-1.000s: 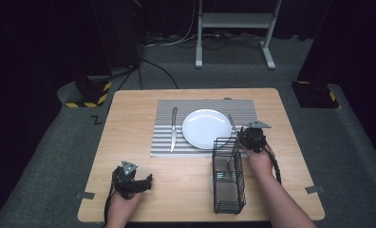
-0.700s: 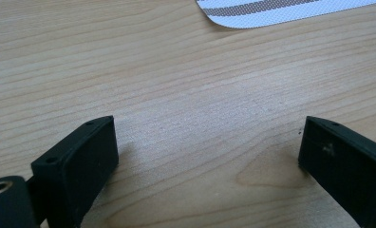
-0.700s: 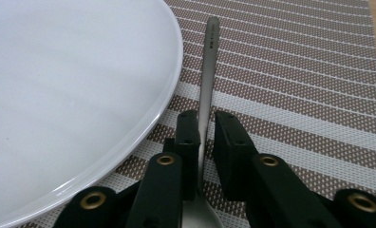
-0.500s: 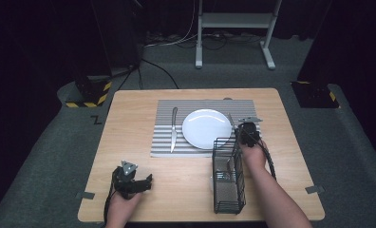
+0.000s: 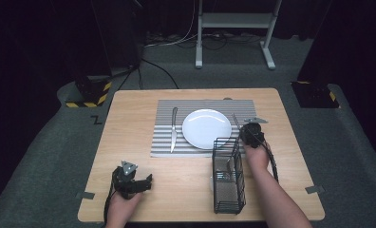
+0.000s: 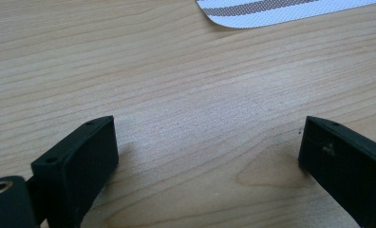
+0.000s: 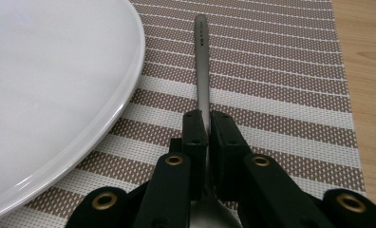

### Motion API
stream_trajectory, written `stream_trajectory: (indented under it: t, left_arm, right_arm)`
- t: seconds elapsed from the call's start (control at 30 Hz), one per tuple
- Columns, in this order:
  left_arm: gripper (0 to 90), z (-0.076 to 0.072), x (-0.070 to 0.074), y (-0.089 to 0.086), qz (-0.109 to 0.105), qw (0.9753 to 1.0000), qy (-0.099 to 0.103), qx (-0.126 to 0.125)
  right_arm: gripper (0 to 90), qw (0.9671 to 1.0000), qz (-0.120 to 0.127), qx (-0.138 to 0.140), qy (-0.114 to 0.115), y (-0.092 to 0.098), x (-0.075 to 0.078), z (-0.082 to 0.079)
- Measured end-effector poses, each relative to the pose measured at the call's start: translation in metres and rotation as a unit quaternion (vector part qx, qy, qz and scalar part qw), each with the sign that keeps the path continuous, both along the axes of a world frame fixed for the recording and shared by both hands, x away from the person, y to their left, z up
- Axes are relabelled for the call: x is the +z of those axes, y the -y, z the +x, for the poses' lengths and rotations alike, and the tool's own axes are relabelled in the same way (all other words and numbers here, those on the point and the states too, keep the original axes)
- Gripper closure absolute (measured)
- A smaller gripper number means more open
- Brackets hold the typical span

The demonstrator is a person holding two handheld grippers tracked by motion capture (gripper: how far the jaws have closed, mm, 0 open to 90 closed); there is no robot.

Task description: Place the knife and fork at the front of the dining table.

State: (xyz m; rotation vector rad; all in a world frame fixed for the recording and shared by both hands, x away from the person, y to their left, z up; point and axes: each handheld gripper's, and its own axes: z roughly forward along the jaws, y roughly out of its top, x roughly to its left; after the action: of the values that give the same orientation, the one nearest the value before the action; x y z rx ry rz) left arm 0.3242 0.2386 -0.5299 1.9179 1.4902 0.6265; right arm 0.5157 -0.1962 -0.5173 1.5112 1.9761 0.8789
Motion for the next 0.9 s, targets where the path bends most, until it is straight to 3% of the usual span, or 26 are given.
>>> stream_trajectory:
  t: [0.17,0.27,0.53,0.6,0.9]
  left_arm:
    - [5.7,0.0,0.0,0.0,0.0,1.0,0.0,0.0]
    - [5.7,0.0,0.0,0.0,0.0,1.0,0.0,0.0]
    - [5.8,0.0,0.0,0.0,0.001,1.0,0.0,0.0]
    - [5.8,0.0,0.0,0.0,0.001,1.0,0.001,0.001]
    - [5.8,0.0,0.0,0.0,0.001,1.0,0.001,0.001]
  right_arm:
    - [77.3,0.9998,0.012,0.012,0.011,0.002,0.008,-0.007]
    - [77.9,0.9994,0.016,0.011,0.028,0.013,0.017,-0.019]
    - [83.7,1.0,0.002,-0.003,0.003,0.042,0.006,-0.038]
    - [83.6,1.0,0.001,0.002,-0.005,0.042,0.003,-0.04]
    - [84.0,0.9994,-0.008,0.033,0.001,0.021,0.0,-0.048]
